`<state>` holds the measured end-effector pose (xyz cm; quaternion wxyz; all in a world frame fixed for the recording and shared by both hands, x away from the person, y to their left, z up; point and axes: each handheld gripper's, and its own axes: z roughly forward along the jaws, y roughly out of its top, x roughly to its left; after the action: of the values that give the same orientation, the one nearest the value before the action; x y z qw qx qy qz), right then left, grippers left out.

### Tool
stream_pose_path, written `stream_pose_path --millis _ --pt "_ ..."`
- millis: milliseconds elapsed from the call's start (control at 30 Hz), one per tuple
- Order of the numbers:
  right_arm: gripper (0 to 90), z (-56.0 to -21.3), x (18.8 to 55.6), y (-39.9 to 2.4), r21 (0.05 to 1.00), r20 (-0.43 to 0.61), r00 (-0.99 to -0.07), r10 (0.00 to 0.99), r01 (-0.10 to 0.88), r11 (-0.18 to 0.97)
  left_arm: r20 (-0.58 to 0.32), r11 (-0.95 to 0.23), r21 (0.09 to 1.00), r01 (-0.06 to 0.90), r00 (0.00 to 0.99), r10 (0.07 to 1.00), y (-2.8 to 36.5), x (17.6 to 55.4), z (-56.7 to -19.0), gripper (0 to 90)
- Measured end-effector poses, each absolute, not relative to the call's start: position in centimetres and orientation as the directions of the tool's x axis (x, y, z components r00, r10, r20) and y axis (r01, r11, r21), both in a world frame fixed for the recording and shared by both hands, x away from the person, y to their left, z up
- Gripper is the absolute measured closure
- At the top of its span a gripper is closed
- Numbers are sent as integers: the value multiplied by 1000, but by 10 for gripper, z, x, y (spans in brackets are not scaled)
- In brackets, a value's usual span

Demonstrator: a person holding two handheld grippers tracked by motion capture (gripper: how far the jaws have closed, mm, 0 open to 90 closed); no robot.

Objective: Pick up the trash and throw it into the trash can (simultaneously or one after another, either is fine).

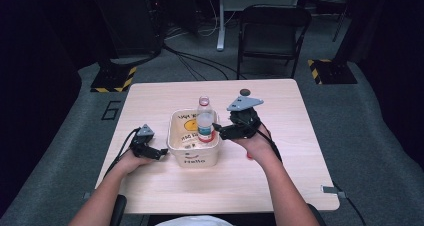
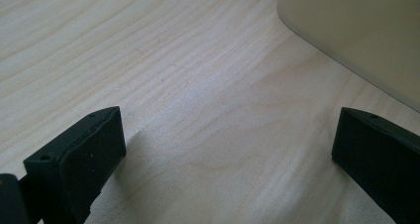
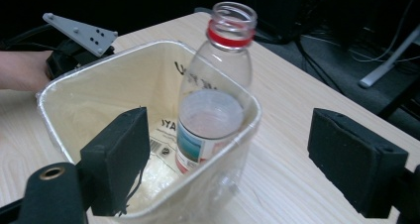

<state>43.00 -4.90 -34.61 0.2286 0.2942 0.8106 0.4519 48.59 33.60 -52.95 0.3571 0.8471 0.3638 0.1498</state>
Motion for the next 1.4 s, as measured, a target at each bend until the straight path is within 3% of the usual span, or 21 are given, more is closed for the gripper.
stream_pose_path --millis 67,233,500,1133,1400 --pt "224 -342 424 -62 874 -110 -704 701 267 405 -7 -480 714 509 691 723 336 486 -530 0" --pt "262 -343 422 -77 877 -98 -674 732 290 384 -7 -478 715 510 689 725 336 486 -530 0" --pt "334 -368 422 -92 844 -130 -640 757 329 423 -5 -480 716 508 691 723 336 484 -530 0" --pt "352 -417 429 -118 797 -83 -574 814 453 401 -4 -481 716 507 692 722 336 484 -530 0" --pt "365 -439 424 -125 792 -80 -573 815 460 402 -4 -475 720 506 687 727 336 484 -530 0"
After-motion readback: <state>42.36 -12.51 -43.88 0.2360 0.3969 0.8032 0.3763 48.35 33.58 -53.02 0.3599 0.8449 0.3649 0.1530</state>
